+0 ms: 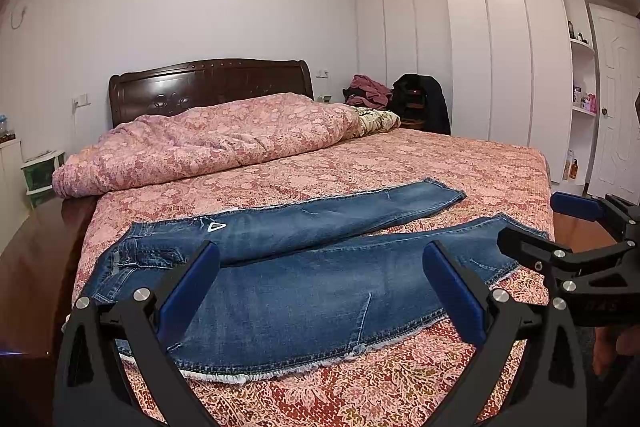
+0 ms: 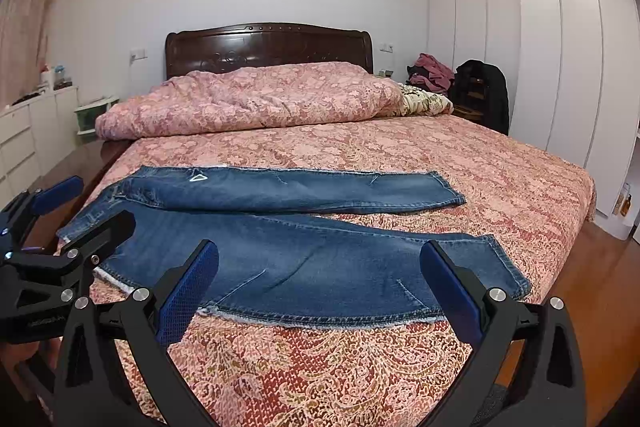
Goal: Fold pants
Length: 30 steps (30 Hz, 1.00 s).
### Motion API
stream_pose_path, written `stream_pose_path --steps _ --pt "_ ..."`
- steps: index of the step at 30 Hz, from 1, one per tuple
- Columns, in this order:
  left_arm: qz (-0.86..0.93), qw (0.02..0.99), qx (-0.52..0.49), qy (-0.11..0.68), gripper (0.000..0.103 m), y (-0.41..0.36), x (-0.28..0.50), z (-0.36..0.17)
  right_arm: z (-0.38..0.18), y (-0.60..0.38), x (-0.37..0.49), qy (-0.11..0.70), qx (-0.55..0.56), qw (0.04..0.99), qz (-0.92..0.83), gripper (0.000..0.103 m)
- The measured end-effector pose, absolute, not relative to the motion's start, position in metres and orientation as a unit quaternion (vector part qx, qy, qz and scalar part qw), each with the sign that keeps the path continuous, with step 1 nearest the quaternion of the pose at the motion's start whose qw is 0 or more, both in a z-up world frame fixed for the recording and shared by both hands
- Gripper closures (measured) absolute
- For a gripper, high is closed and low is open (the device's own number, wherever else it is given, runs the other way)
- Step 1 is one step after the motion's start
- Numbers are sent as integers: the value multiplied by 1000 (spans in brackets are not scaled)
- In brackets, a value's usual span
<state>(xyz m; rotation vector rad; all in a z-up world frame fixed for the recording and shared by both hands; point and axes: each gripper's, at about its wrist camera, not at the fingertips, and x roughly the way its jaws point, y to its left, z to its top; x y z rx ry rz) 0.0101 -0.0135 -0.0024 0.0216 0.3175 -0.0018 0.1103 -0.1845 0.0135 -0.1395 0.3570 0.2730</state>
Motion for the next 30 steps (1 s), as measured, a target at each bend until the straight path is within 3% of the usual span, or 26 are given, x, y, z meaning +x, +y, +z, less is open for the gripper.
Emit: stream_pose_path --steps 13,18,23,25,30 --pt "0 985 10 173 2 -11 15 -9 8 -184 115 195 -62 969 136 3" --pt "-10 975 -3 223 2 11 32 -9 0 -188 127 228 -46 963 139 3" --pt "3 949 -32 314 2 93 81 -13 -9 -193 141 261 -22 955 138 3" --pt "25 928 -79 362 2 150 112 -17 -12 -192 147 274 -15 952 137 3" --pt "4 892 -227 391 2 272 169 -33 -23 -189 164 311 -2 940 141 3"
